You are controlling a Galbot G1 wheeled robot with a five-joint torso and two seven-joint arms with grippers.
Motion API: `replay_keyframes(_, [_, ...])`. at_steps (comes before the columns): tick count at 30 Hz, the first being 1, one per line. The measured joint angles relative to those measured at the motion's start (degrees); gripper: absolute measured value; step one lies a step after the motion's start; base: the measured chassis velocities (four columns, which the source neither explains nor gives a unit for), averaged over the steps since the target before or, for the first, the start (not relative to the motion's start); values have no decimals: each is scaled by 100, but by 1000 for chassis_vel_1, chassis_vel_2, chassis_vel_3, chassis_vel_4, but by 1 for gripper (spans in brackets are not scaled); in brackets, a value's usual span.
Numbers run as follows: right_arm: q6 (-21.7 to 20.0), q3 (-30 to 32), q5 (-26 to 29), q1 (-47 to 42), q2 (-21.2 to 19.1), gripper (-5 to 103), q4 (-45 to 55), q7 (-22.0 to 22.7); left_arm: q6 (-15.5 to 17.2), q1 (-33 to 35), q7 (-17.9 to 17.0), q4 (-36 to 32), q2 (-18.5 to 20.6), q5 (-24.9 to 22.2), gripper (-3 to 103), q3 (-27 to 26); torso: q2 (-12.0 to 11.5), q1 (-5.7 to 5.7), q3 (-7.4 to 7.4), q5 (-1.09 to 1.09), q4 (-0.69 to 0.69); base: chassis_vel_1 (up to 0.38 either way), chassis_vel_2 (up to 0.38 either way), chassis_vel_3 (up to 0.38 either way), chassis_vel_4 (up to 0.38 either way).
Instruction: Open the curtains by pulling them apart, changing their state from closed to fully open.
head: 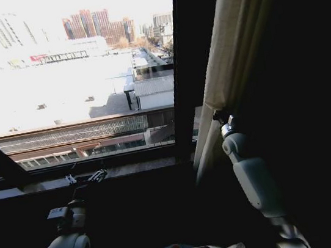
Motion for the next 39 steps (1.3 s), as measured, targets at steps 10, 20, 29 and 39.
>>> replay_keyframes(10, [1, -10, -28, -18, 14, 0, 4, -1, 16, -27, 0, 11, 24, 0, 100, 9, 0, 0, 0, 0, 0, -105, -98, 89, 102])
replay_keyframes(20, [129, 334, -334, 103, -1, 0, -553, -28, 16, -39, 9, 35, 13, 0, 100, 40, 0, 0, 0, -2, 2, -13, -18, 12, 16])
replay_keyframes(29, [144, 988, -250, 501, -330, 0, -1309, -27, -40, -3, 15, 37, 7, -31, 100, 16, 0, 0, 0, 2, -1, 0, 0, 0, 0])
replay_keyframes(39, [263, 1493, -241, 1060, -541, 0, -2417, -19, -103, 26, 14, 45, -2, -79, 100, -30, 0, 0, 0, 1, 2, 0, 0, 0, 0])
